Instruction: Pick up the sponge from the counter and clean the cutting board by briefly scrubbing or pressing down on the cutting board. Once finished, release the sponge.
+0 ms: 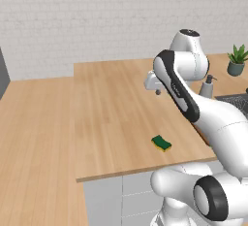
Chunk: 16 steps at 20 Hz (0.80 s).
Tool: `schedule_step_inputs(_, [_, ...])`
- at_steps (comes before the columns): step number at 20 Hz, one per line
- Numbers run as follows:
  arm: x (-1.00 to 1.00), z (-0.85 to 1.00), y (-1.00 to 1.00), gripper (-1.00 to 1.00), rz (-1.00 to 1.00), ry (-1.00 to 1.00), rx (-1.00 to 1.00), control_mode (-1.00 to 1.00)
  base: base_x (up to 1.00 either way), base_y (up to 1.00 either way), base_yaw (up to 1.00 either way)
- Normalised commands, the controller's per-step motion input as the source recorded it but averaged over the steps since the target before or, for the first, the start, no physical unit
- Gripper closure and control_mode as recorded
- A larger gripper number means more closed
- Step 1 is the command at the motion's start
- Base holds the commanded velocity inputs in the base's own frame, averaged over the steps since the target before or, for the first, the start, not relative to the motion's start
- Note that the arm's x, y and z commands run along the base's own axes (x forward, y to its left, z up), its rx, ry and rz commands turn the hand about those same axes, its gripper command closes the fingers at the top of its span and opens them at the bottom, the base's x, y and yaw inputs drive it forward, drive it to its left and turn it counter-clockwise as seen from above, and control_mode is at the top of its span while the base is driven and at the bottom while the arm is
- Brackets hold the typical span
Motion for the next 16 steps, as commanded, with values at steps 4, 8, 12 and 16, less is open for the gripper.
schedule_step_inputs(4, [-0.19, -0.06, 0.00, -1.00, 0.00, -0.01, 0.00, -1.00, 0.00, 0.00, 0.00])
schedule_step_inputs(8, [-0.48, -0.47, 0.00, -1.00, 0.00, 0.19, -0.06, -1.00, 0.00, 0.00, 0.00])
schedule_step_inputs(12, [-0.52, -0.48, 0.00, -1.00, 0.00, 0.18, -0.06, -1.00, 0.00, 0.00, 0.00])
schedule_step_inputs(16, [-0.24, -0.61, -0.13, -1.00, 0.00, 0.06, -0.02, -1.00, 0.00, 0.00, 0.00])
